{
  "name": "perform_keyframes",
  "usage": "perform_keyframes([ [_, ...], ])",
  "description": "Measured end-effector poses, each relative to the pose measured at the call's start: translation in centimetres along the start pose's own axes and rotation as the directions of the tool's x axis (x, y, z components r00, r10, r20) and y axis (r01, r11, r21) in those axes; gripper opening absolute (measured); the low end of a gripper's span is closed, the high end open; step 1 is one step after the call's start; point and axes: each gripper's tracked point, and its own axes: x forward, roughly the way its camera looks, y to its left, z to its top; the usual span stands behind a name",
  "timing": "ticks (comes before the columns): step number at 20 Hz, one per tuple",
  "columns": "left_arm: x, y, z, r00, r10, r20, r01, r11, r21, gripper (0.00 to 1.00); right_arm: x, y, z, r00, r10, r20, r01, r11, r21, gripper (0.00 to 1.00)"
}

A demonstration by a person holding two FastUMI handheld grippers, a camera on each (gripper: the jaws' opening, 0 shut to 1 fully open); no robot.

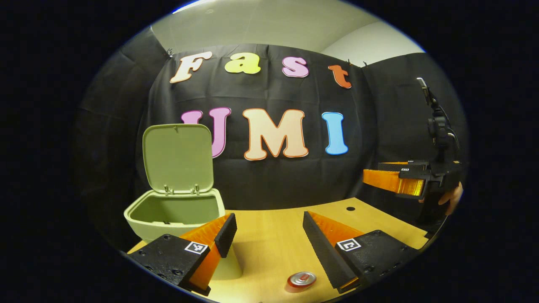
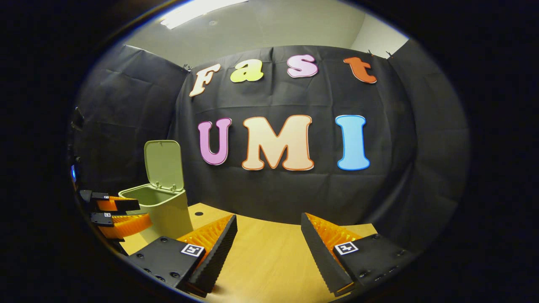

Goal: Press the lid of the desktop garbage bin to open it, pick up the crumpled paper on the desktop and throw it into the bin, then pick up the pop can on the desktop and drop it into the bin, and finally close the garbage bin lid.

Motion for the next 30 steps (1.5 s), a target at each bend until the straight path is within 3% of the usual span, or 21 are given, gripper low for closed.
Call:
perform_keyframes([
  [3, 0.1, -1.7, -2.3, 0.999, -0.007, -0.041, 0.007, 1.0, -0.021, 1.0, -1.3, -2.3, -0.9, 0.999, -0.021, -0.026, 0.021, 1.0, -0.003, 0.96],
  [4, 0.0, -2.2, -3.2, 0.998, -0.008, -0.06, 0.007, 1.0, -0.026, 0.95, -1.7, -2.9, -1.3, 0.999, -0.022, -0.036, 0.022, 1.0, -0.006, 0.96],
  [8, -0.2, -3.6, -6.5, 0.993, -0.003, -0.122, -0.003, 0.999, -0.045, 0.95, -3.0, -4.3, -2.6, 0.997, -0.019, -0.07, 0.017, 1.0, -0.026, 0.96],
  [9, -0.2, -3.9, -7.5, 0.99, 0.0, -0.139, -0.007, 0.999, -0.051, 1.0, -3.2, -4.6, -2.9, 0.997, -0.019, -0.079, 0.017, 0.999, -0.027, 0.96],
  [10, -0.3, -4.1, -8.4, 0.988, 0.004, -0.157, -0.013, 0.998, -0.057, 0.95, -3.5, -4.9, -3.2, 0.996, -0.019, -0.088, 0.017, 1.0, -0.025, 0.96],
  [14, -0.2, -4.9, -11.5, 0.976, 0.012, -0.216, -0.028, 0.997, -0.071, 0.96, -4.3, -5.0, -3.7, 0.995, -0.008, -0.102, 0.007, 1.0, -0.012, 0.96],
  [30, 0.5, -5.8, -22.9, 0.902, -0.015, -0.432, -0.017, 0.997, -0.069, 0.94, -5.6, -5.9, -5.3, 0.989, -0.014, -0.145, 0.008, 0.999, -0.038, 0.96],
])
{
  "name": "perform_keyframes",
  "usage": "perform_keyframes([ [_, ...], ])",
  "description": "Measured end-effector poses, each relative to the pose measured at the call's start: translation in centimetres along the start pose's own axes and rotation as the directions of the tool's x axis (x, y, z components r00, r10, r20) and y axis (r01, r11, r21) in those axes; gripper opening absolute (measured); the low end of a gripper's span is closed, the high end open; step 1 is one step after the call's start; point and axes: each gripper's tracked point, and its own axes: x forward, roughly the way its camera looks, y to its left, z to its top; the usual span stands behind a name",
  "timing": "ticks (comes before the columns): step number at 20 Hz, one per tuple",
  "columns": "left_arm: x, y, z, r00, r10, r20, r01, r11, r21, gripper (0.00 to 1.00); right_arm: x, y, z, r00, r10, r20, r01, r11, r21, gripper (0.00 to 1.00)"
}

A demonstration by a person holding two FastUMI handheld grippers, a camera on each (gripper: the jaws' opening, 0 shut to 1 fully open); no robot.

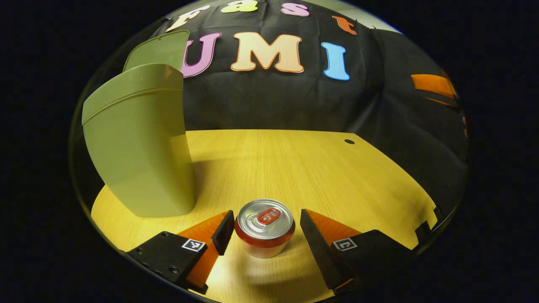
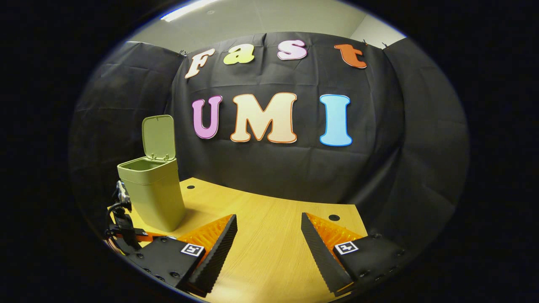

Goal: Press the lid of the desktop garbage bin to open it, pick up the crumpled paper on the desktop and throw it into the bin, then pick up the pop can on the desktop and drop it into the bin, and finally close the garbage bin lid.

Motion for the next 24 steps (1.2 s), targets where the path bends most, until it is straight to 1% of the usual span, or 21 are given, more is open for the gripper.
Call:
perform_keyframes([
  [1, 0.1, 0.0, 0.0, 1.0, -0.002, 0.005, 0.002, 1.0, 0.0, 0.89, 0.0, 0.1, 0.1, 1.0, 0.0, 0.001, 0.0, 1.0, -0.001, 0.96],
  [2, 0.0, 0.0, 0.3, 1.0, -0.007, 0.01, 0.007, 1.0, 0.007, 0.79, 0.0, 0.3, 0.1, 1.0, -0.001, 0.002, 0.001, 1.0, -0.003, 0.96],
  [4, -0.1, 0.3, 1.3, 1.0, -0.009, 0.016, 0.009, 1.0, 0.011, 0.78, 0.1, 0.7, 0.1, 1.0, 0.001, 0.003, -0.001, 1.0, -0.003, 0.96],
  [7, -0.7, 0.9, 4.4, 0.997, -0.019, 0.07, 0.018, 1.0, 0.018, 0.78, 0.3, 1.7, 0.0, 1.0, 0.009, 0.005, -0.009, 1.0, 0.002, 0.96],
  [12, -2.6, 1.8, 11.9, 0.979, -0.046, 0.2, 0.043, 0.999, 0.018, 0.77, 0.8, 4.3, -0.4, 0.999, 0.041, 0.006, -0.041, 0.999, 0.035, 0.96],
  [16, -4.6, 2.2, 17.4, 0.95, -0.058, 0.308, 0.051, 0.998, 0.031, 0.77, 1.0, 6.6, -0.5, 0.997, 0.075, 0.007, -0.076, 0.996, 0.038, 0.96],
  [20, -6.6, 3.0, 22.3, 0.915, -0.053, 0.4, 0.037, 0.998, 0.049, 0.77, 1.2, 7.8, -0.5, 0.996, 0.088, 0.01, -0.088, 0.994, 0.057, 0.96],
  [22, -7.6, 4.0, 24.3, 0.899, -0.035, 0.436, 0.019, 0.999, 0.041, 0.77, 1.3, 8.3, -0.4, 0.996, 0.091, 0.013, -0.092, 0.992, 0.086, 0.96],
  [24, -8.7, 5.4, 26.6, 0.877, -0.01, 0.481, -0.005, 1.0, 0.029, 0.77, 1.4, 9.3, -0.6, 0.995, 0.103, 0.012, -0.104, 0.988, 0.116, 0.96],
])
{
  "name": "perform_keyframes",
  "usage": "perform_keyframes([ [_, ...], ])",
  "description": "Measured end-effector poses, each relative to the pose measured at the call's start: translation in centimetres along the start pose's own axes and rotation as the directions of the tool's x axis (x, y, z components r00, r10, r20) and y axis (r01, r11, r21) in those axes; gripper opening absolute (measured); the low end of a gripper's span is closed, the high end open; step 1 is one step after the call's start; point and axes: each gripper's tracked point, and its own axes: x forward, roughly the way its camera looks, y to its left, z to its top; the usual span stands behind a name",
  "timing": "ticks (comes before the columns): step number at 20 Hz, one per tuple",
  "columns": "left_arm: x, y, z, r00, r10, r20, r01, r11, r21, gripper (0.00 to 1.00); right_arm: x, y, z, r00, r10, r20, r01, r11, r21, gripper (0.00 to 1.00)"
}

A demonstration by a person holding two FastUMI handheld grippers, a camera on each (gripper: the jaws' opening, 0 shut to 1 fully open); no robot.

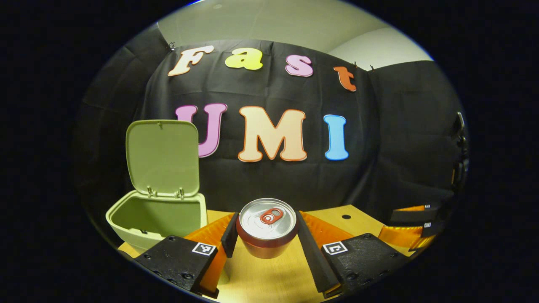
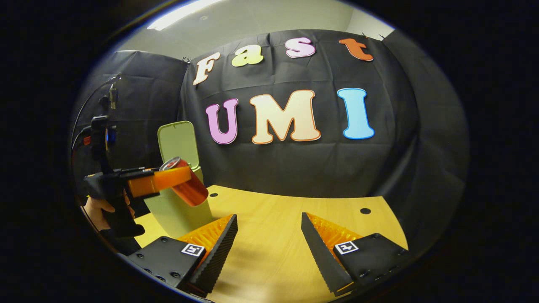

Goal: Press the lid of the desktop garbage bin to open it, pick up the crumpled paper on the desktop and throw it into the bin, then pick up the pop can on the desktop and drop it into the bin, and finally close the garbage bin lid.

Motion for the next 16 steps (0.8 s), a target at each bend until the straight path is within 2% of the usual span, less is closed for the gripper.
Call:
perform_keyframes([
  [6, -0.5, 5.7, 3.5, 0.991, 0.11, 0.078, -0.113, 0.993, 0.037, 0.76, 0.4, 1.6, -0.5, 1.0, 0.017, -0.007, -0.017, 1.0, 0.009, 0.96],
  [13, -1.7, 13.5, 1.4, 0.963, 0.268, 0.036, -0.27, 0.962, 0.036, 0.76, 0.7, 2.6, -0.7, 1.0, 0.021, -0.016, -0.021, 1.0, 0.023, 0.96],
  [16, -1.8, 15.7, -0.1, 0.951, 0.308, 0.005, -0.308, 0.951, 0.027, 0.77, 0.6, 3.2, -0.9, 1.0, 0.02, -0.024, -0.019, 1.0, 0.016, 0.95],
])
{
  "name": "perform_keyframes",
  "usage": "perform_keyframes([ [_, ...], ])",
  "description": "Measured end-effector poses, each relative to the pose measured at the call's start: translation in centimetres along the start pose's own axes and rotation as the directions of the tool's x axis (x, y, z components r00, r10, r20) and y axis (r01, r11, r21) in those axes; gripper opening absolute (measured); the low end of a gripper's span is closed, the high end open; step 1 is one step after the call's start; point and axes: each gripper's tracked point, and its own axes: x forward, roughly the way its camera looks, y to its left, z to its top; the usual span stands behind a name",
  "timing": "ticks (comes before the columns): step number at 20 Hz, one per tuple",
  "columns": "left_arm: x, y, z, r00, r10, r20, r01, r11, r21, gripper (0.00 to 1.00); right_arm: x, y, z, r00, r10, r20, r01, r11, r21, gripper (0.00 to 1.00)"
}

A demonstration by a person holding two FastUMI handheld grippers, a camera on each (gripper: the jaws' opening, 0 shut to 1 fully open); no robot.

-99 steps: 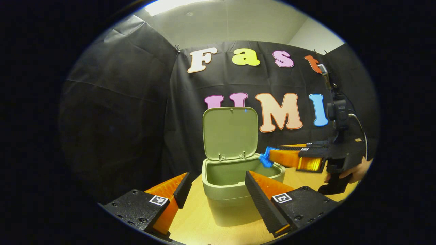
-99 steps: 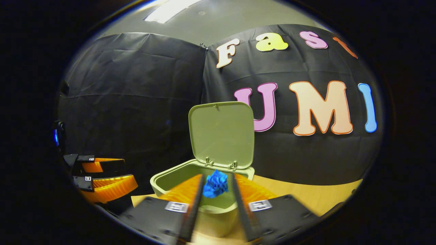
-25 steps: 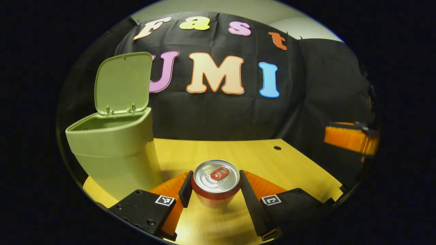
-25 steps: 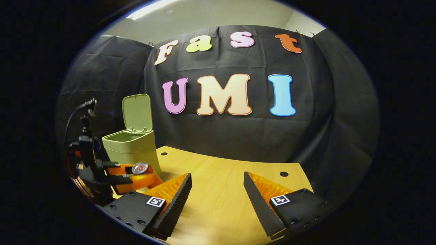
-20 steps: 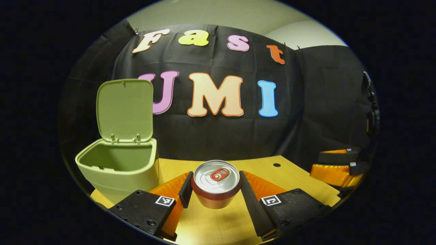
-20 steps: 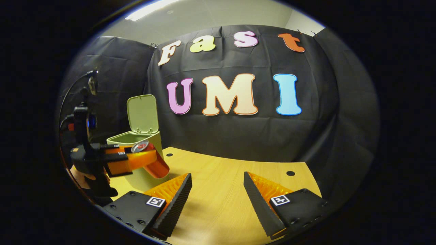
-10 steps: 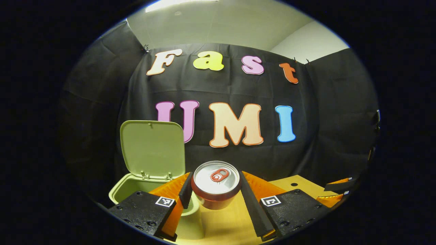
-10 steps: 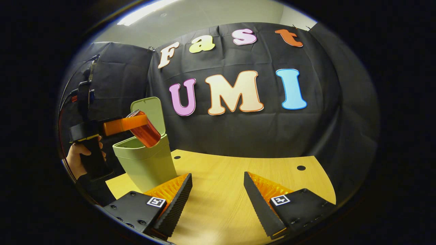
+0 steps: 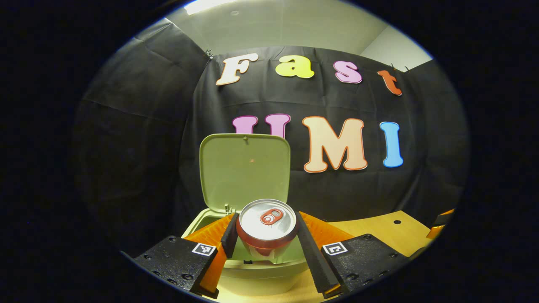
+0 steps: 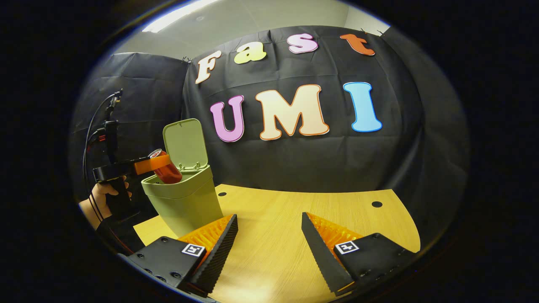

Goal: Press the lid of the desktop garbage bin to open it, pick up the crumpled paper on the desktop and throw it into the bin, then pick up the pop can on the desktop and drop it into the bin, and finally close the garbage bin lid.

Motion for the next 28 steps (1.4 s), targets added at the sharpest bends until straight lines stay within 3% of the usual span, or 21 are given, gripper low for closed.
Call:
perform_keyframes([
  [4, 0.8, 1.5, -0.6, 0.999, 0.029, -0.015, -0.029, 1.0, -0.004, 0.8, -0.1, 0.2, 0.2, 1.0, -0.013, 0.001, 0.013, 1.0, -0.018, 0.95],
  [6, 0.7, 1.8, 0.7, 1.0, 0.027, 0.016, -0.026, 1.0, -0.01, 0.94, -0.1, 0.4, 0.4, 1.0, -0.019, 0.003, 0.019, 1.0, -0.023, 0.95],
  [7, 0.9, 1.8, 1.4, 0.999, 0.024, 0.031, -0.024, 1.0, -0.011, 0.95, -0.1, 0.5, 0.6, 1.0, -0.022, 0.006, 0.022, 0.999, -0.025, 0.95],
  [15, 2.6, 4.1, 9.5, 0.992, 0.02, 0.122, -0.023, 0.999, 0.028, 0.94, 0.8, 3.4, 1.4, 0.999, -0.024, 0.037, 0.025, 0.998, -0.049, 0.96],
  [20, 5.3, 4.4, 14.6, 0.976, -0.031, 0.215, 0.016, 0.997, 0.069, 0.92, 1.6, 4.4, 0.8, 0.997, -0.054, 0.047, 0.056, 0.998, -0.037, 0.96],
  [28, 11.4, 4.4, 17.0, 0.974, -0.075, 0.214, 0.061, 0.996, 0.069, 0.93, 2.8, 4.2, 0.4, 0.987, -0.143, 0.068, 0.143, 0.99, 0.003, 0.96],
])
